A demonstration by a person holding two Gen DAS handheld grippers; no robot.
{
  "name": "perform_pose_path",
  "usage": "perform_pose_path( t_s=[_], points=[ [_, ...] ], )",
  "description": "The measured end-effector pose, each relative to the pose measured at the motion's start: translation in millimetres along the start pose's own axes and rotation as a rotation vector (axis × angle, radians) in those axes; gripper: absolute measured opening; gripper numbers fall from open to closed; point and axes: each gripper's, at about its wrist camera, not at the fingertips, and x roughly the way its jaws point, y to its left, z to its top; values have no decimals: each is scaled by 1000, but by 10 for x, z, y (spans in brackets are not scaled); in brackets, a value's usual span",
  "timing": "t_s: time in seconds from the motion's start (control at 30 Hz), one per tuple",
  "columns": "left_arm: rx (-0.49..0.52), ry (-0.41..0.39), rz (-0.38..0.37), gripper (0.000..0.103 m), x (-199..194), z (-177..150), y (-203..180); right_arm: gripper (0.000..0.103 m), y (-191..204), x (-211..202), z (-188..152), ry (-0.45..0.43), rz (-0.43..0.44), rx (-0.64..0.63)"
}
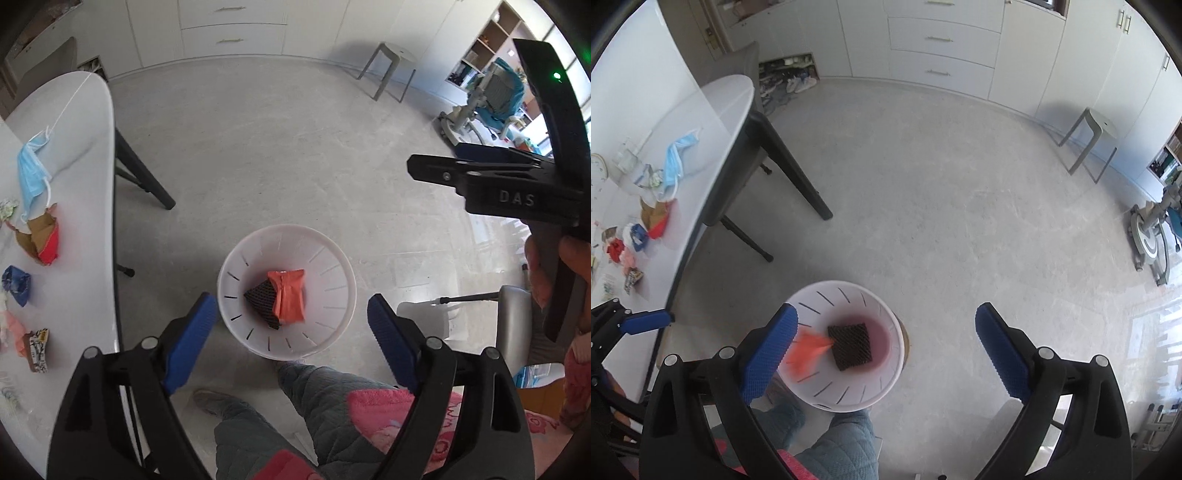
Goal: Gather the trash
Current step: 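Carry the net over the bin and open the right tool to drop it, then open the left tool over the bin to drop the orange paper, then move the right tool to the blue face mask and grasp it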
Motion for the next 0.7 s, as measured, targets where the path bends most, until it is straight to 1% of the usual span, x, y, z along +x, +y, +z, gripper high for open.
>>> perform_pose_path(
  t_s=[0.1,0.13,0.17,0.2,0.27,0.33,0.4,0.43,0.53,0.7],
  points=[
    [-48,-22,24,80,-175,13,97,96,32,-104,91,-14,29,-15],
    [-76,-50,33,80,-317,20,143,96,80,-152,133,-22,42,-26],
    [-91,-66,41,83,-391,21,174,96,104,-203,166,-28,53,-36],
    [-110,-88,53,87,-499,8,217,96,156,-245,205,-38,64,-49],
    [-155,-144,95,91,-746,-11,317,96,296,-375,303,-62,85,-84],
    [-193,-193,134,91,-992,-38,420,97,424,-484,400,-83,104,-116],
    [-246,-222,168,93,-1185,-98,544,101,556,-587,465,-108,117,-145],
    [-266,-232,184,95,-1235,-120,594,101,637,-639,509,-120,128,-160],
    [-343,-260,239,95,-1425,-275,800,101,858,-686,599,-137,169,-195],
    [-483,-270,298,95,-1628,-551,1238,101,1313,-623,740,-128,232,-252]
  ],
)
